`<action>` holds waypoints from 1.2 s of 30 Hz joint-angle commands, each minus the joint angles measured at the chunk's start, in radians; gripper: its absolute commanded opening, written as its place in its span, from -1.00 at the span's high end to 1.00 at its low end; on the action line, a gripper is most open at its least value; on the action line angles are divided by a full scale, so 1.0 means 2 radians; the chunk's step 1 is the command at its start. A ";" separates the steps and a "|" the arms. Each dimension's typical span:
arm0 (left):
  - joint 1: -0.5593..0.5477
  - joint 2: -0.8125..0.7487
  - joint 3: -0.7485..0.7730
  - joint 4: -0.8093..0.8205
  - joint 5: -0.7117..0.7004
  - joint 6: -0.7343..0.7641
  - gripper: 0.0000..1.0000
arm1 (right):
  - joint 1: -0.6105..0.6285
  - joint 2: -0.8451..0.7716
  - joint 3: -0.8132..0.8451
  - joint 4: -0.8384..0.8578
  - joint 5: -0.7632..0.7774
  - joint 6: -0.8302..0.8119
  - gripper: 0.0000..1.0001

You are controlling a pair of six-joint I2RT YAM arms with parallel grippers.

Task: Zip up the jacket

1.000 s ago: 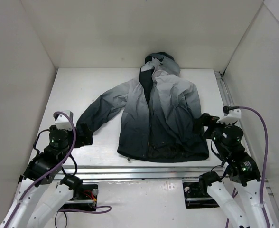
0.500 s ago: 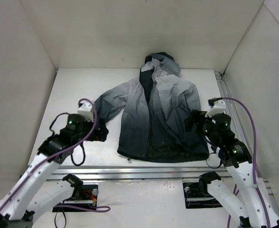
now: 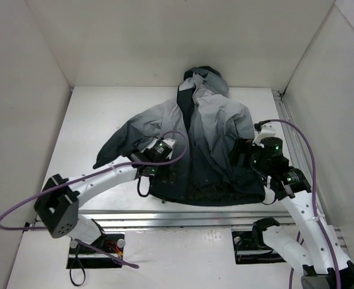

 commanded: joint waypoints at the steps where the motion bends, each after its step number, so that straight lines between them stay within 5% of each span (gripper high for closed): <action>1: -0.013 0.027 0.047 0.027 0.003 -0.035 -0.70 | 0.001 0.005 -0.002 0.026 -0.011 0.003 -0.69; 11: -0.052 0.136 0.110 -0.021 -0.011 -0.076 -0.61 | 0.007 0.000 -0.011 0.026 -0.017 0.006 -0.70; 25: -0.061 0.185 0.087 -0.033 -0.019 -0.131 -0.45 | 0.012 0.002 -0.028 0.026 -0.018 0.008 -0.69; 27: -0.061 0.196 0.075 -0.027 -0.039 -0.136 -0.23 | 0.014 0.006 -0.028 0.026 -0.014 0.009 -0.69; 31: -0.061 0.217 0.073 -0.013 -0.048 -0.138 0.67 | 0.027 0.026 -0.025 0.026 -0.011 0.008 -0.65; 33: -0.057 0.217 0.072 -0.005 -0.048 -0.137 0.95 | 0.033 0.038 -0.022 0.026 -0.009 0.009 -0.62; 36: -0.057 0.204 0.062 0.011 -0.048 -0.137 1.00 | 0.046 0.060 -0.017 0.026 -0.006 0.009 -0.54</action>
